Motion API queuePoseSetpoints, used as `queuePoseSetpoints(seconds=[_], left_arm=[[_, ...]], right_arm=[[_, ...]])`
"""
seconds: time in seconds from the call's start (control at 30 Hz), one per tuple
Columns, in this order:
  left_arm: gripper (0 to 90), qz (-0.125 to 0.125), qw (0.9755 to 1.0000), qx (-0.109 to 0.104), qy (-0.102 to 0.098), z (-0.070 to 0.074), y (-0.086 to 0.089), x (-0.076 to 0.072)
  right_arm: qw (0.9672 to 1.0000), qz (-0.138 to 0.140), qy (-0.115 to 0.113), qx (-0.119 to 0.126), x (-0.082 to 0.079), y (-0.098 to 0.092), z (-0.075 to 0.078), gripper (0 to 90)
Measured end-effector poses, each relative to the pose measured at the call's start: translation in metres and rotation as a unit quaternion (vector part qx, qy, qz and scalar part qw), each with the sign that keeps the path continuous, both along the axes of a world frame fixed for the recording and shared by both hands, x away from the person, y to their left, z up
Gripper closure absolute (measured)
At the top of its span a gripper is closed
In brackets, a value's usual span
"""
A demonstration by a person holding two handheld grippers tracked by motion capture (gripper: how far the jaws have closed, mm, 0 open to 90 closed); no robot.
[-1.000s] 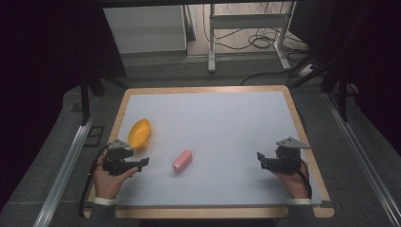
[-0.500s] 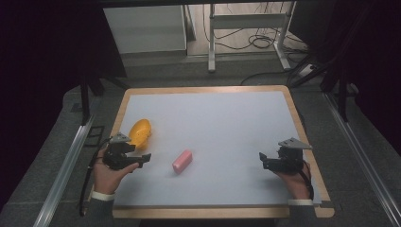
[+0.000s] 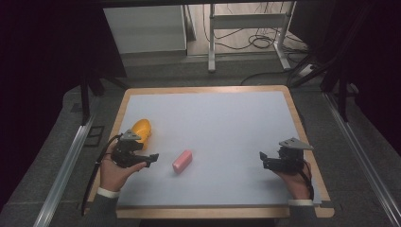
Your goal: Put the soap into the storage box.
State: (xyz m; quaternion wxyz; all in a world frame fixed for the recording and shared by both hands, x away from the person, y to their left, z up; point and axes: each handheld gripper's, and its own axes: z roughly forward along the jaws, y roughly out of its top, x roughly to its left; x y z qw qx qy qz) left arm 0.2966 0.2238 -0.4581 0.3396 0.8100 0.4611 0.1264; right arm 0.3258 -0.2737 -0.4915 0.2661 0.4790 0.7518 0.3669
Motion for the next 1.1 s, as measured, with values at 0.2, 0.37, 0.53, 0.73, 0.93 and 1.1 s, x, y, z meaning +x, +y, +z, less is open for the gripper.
queuePoseSetpoints(seconds=[0.2,0.37,0.53,0.73,0.93,1.1], left_arm=[[22.7,-0.005,1.0000,-0.003,0.003,-0.001,-0.007,0.002],[22.9,-0.010,0.9999,-0.003,-0.001,0.002,-0.013,0.003],[22.8,-0.017,0.9998,0.005,0.006,0.004,-0.024,0.008],[24.7,-0.020,0.9995,0.018,0.014,0.002,-0.036,0.012],[24.5,-0.026,0.9992,0.025,0.019,0.001,-0.044,0.014],[23.9,-0.029,0.9989,0.031,0.018,0.003,-0.050,0.017]], right_arm=[[1.0000,-0.003,0.000,-0.004,0.000,-0.001,0.000,6.0],[1.0000,-0.002,0.002,-0.006,0.000,0.001,-0.001,6.1],[1.0000,0.003,0.004,-0.008,0.000,0.004,-0.002,6.1],[1.0000,0.000,0.002,-0.008,-0.001,0.001,-0.001,6.2],[1.0000,-0.003,0.002,-0.007,-0.001,0.000,-0.001,6.1],[1.0000,-0.004,0.003,-0.007,-0.001,-0.001,-0.001,6.1]])
